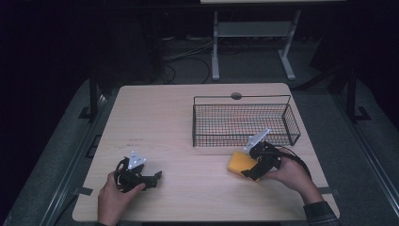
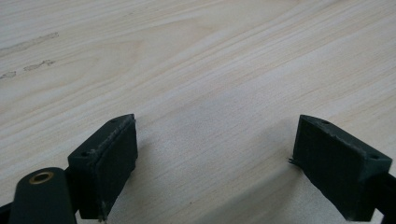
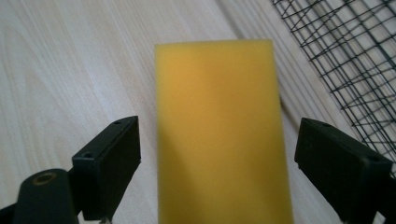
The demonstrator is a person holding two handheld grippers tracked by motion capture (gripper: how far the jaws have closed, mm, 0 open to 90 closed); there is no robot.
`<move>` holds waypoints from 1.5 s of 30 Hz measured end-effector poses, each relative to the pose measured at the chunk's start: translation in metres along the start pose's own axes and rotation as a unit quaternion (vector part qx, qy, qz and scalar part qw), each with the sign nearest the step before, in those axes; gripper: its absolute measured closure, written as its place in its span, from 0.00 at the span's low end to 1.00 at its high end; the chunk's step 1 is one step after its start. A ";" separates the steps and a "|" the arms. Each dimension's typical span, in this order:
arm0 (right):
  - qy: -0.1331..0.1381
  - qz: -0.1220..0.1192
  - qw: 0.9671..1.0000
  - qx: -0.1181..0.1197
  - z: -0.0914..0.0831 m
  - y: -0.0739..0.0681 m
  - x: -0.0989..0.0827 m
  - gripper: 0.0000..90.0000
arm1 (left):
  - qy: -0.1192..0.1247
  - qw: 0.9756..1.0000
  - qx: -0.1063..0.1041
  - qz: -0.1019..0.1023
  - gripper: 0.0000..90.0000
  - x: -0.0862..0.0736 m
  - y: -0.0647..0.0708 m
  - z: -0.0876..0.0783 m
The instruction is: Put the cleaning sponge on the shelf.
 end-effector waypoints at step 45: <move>-0.012 0.029 0.999 0.014 0.005 0.007 -0.009 0.25 | 0.000 1.000 0.000 0.000 0.14 0.000 0.000 0.000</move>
Point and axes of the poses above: each handheld gripper's, and its own axes: z roughly forward along the jaws, x roughly out of its top, y roughly to its right, the point moved 3 cm from there along z, roughly forward along the jaws, and after that the axes turned 13 degrees about -z, right-handed, at the moved point
